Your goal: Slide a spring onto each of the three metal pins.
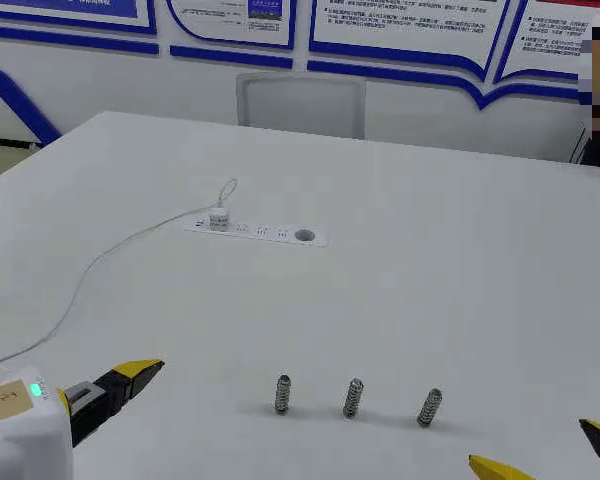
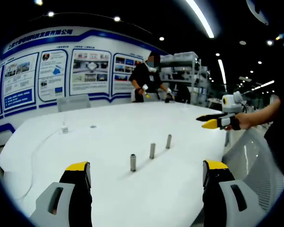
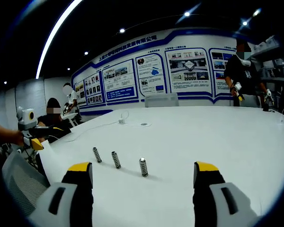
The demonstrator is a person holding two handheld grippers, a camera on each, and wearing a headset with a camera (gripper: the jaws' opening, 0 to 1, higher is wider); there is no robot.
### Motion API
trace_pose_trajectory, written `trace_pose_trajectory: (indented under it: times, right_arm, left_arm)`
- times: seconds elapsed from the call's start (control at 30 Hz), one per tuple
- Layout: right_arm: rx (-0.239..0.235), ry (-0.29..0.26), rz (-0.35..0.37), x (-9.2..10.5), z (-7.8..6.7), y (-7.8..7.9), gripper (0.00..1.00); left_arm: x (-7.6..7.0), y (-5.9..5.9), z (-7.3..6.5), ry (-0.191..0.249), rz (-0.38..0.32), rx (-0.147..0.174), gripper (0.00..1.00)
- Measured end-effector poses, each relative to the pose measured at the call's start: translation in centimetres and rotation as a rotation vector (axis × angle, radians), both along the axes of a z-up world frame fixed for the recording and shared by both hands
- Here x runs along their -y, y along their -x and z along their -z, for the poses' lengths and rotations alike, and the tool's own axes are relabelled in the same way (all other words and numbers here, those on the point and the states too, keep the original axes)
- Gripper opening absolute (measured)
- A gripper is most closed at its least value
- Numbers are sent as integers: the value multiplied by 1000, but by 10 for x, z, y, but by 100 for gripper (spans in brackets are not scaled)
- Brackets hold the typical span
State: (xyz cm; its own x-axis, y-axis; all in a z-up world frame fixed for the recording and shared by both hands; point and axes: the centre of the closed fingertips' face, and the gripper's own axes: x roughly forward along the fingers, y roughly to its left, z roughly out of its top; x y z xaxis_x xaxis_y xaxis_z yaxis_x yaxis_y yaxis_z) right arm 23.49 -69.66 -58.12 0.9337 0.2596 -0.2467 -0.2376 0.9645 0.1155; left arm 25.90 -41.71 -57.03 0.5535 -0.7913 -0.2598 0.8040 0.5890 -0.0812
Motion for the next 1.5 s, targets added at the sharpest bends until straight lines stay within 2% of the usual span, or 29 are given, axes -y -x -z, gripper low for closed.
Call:
trace_pose_trajectory:
  times: [0.17, 0.53, 0.73, 0.93, 1.17, 1.23, 1.5]
  right_arm:
    - [-12, 10, -6, -1, 3, 0, 89]
    - [-21, -11, -7, -2, 5, -1, 91]
    - [-25, -19, -2, -1, 7, -1, 92]
    - [-62, -37, -4, 0, 16, -1, 92]
    - [-39, -47, 5, 0, 11, -1, 92]
    - [-36, -59, 6, 0, 10, 0, 92]
    - [-35, -81, 4, -1, 9, 0, 92]
  left_arm:
    - [-1, 0, -2, 18, -17, -3, 100]
    - [-14, -4, 3, 2, -68, -11, 100]
    - [-12, -4, 5, -1, -77, -20, 100]
    - [-7, -2, 9, -11, -76, -30, 100]
    - [-6, -2, 12, -10, -79, -37, 100]
    - [-7, -4, 14, -23, -83, -37, 100]
    - [-6, -6, 3, -10, -94, -25, 100]
